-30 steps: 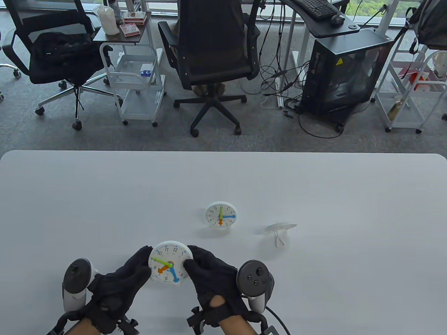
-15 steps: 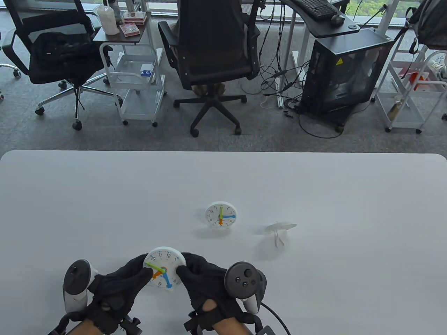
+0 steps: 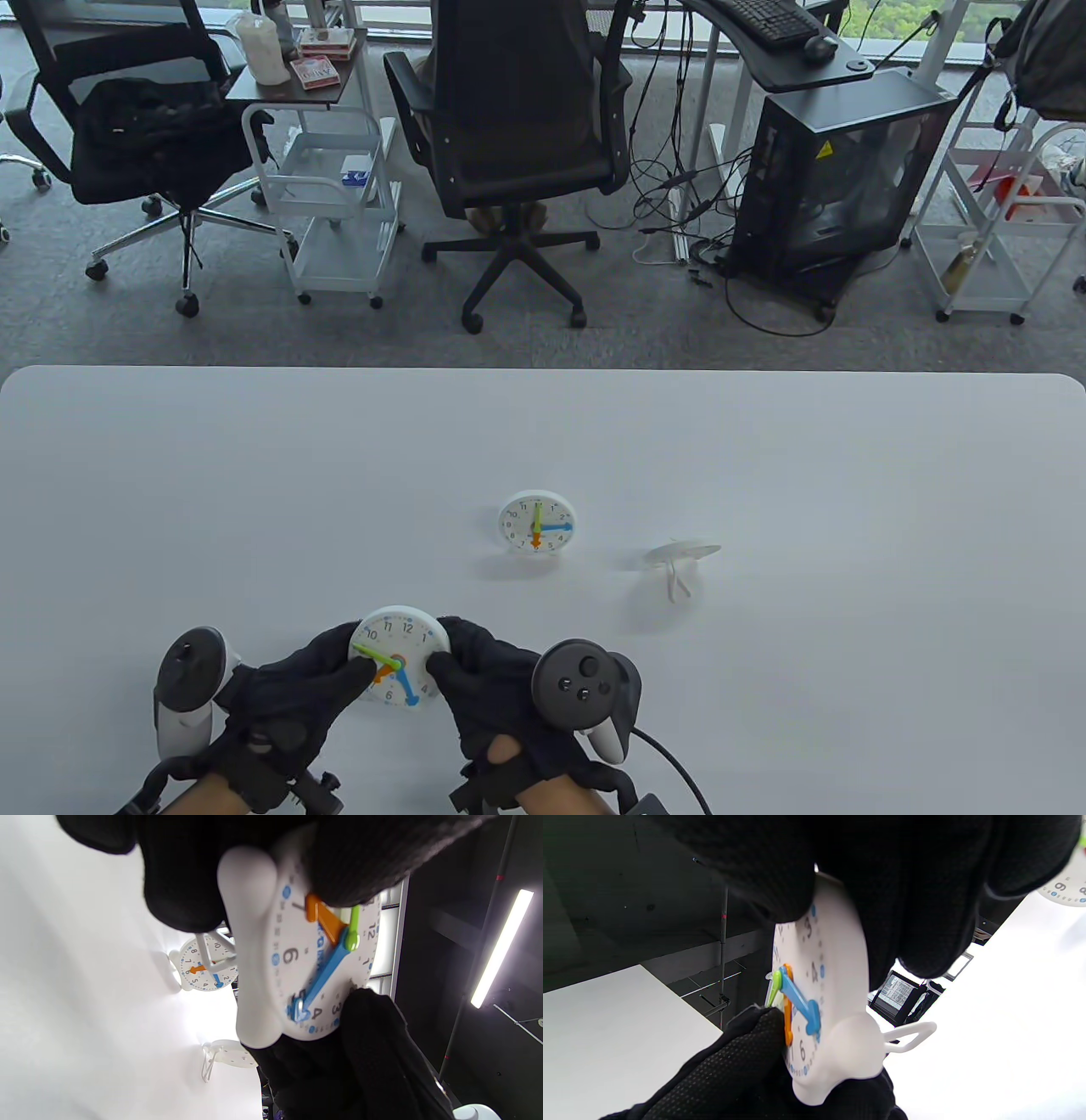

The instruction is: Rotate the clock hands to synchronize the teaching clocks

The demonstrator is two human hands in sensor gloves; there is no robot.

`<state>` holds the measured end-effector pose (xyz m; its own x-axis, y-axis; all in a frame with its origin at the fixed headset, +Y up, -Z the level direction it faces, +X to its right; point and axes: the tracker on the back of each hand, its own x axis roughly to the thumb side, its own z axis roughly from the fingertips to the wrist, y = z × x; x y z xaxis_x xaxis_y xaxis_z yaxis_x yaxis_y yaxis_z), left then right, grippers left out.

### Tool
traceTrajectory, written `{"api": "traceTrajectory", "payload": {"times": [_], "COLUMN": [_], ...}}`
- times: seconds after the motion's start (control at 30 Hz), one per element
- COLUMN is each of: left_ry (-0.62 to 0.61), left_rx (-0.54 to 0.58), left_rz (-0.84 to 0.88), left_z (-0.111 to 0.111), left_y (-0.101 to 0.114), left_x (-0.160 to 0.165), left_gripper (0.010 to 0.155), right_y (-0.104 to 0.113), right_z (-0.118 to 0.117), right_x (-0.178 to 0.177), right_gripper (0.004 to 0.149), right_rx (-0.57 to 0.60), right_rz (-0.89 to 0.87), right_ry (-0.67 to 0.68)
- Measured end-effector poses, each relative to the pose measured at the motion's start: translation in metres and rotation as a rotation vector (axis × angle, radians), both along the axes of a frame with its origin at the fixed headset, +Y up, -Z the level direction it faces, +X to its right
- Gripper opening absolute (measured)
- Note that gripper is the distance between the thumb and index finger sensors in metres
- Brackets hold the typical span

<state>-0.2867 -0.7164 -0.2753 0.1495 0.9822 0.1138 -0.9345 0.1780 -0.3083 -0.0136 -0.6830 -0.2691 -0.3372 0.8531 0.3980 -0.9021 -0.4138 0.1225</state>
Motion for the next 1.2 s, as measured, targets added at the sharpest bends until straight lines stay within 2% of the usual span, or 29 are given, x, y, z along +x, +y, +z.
{"api": "traceTrajectory", "payload": {"times": [1.2], "left_ry": [-0.008], "left_rx": [-0.009], "left_rz": [-0.053], "left_z": [-0.0007], "left_y": [-0.0017], "left_x": [0.0024], "left_gripper": [0.062], "right_y": [0.0003], "right_z": [0.0003], "right_x": [-0.0009], "right_gripper": [0.056], "right_rx": [-0.001], "right_rz": [0.026], "right_ry": [0.011]}}
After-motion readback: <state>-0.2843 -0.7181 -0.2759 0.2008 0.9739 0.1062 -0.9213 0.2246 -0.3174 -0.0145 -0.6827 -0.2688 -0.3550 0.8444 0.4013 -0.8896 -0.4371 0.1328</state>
